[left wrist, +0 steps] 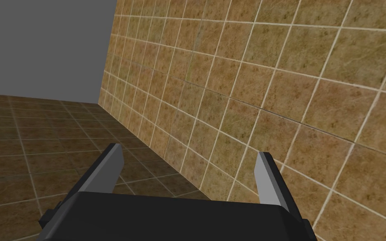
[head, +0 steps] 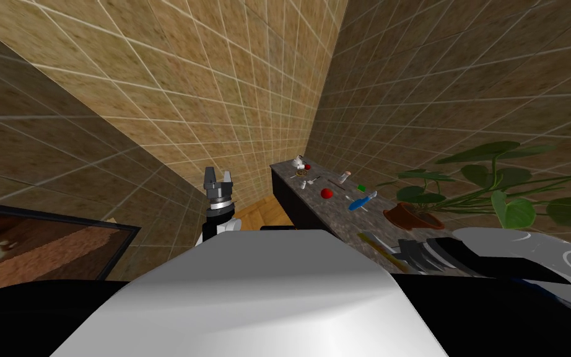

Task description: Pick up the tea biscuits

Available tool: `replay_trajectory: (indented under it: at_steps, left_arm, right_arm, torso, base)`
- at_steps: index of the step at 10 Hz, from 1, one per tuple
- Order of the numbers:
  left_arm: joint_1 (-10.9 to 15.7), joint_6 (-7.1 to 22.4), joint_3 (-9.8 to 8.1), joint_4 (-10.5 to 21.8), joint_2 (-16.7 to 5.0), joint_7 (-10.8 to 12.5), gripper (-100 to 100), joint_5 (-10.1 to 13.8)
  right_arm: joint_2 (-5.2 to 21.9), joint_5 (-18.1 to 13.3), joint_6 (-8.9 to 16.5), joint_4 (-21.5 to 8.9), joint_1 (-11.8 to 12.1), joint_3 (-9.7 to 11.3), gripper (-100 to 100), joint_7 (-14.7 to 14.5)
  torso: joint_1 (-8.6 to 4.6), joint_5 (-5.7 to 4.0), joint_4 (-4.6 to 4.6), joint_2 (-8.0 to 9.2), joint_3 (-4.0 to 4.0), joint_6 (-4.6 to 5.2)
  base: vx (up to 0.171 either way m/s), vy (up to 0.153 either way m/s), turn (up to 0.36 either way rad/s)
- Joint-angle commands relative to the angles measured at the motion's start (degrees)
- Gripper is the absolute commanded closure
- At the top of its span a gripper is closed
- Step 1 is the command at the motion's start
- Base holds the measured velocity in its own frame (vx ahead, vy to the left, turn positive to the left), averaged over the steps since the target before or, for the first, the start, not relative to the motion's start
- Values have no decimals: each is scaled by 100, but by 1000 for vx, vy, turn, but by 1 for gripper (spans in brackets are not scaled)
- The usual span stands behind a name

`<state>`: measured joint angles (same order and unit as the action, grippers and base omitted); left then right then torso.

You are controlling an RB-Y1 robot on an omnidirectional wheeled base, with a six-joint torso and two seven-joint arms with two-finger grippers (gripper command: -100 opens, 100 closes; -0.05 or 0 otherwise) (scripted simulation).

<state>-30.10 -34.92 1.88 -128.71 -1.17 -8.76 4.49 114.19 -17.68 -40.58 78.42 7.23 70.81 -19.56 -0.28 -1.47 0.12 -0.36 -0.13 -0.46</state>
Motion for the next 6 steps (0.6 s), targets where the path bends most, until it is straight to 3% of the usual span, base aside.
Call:
replay_trajectory:
  at_steps: [1,4,5,6]
  left_arm:
    - [0,0,0,0,0,0,0,0]
    - [0,0,0,0,0,0,0,0]
    - [0,0,0,0,0,0,0,0]
    - [-1,0,-1,0,0,0,0,0]
  right_arm:
    - [260,13,154,286,-286,286,100,74]
    - [260,13,154,326,-809,816,100,74]
    - [512,14,304,610,-984,991,100,159]
    - [512,14,304,641,-1162,1168,100,159]
  torso:
    - [0,0,0,0,0,0]
    - [2,4,2,3,3,3]
    - [5,4,1,2,2,2]
    - [3,9,1,5,3,12]
  base:
    - [0,-21,-128]
    - [0,-13,-25]
    - [4,-24,-132]
    - [4,-25,-79]
